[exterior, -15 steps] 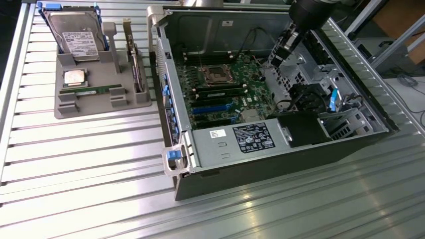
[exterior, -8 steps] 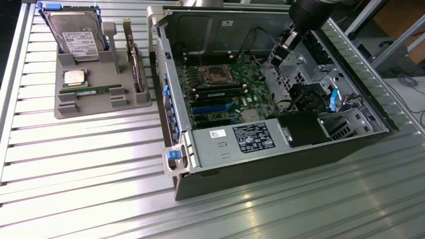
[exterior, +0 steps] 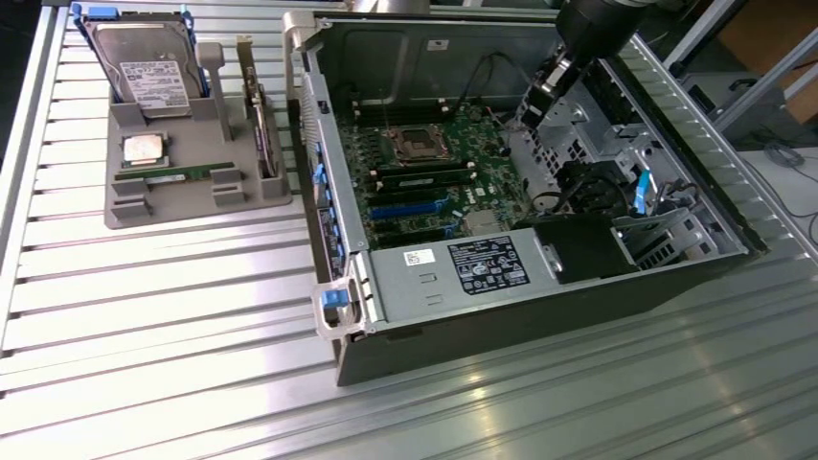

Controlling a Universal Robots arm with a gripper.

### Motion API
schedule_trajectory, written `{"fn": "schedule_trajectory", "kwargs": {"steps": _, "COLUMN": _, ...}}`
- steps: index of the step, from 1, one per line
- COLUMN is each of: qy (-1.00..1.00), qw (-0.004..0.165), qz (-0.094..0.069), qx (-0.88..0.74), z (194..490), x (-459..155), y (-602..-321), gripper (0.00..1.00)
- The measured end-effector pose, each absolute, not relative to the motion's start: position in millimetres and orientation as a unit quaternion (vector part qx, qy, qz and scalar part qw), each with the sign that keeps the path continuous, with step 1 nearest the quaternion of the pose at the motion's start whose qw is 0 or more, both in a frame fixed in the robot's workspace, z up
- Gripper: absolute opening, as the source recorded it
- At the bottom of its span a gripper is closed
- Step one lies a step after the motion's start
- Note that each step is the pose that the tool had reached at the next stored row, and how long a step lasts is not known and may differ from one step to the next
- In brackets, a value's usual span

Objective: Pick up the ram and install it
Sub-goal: 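Press down the ram until it locks into place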

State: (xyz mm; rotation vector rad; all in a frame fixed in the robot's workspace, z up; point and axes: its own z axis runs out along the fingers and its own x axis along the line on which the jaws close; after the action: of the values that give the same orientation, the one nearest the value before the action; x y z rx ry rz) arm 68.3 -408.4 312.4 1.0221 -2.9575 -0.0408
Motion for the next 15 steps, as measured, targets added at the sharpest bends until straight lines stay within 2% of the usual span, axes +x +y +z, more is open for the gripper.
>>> {"fn": "schedule_trajectory", "kwargs": {"steps": 15, "qy": -0.960, "qw": 0.005, "qz": -0.013, "qx": 0.278, "z": 312.1, "x": 68.3, "y": -408.4, "gripper": 0.10}}
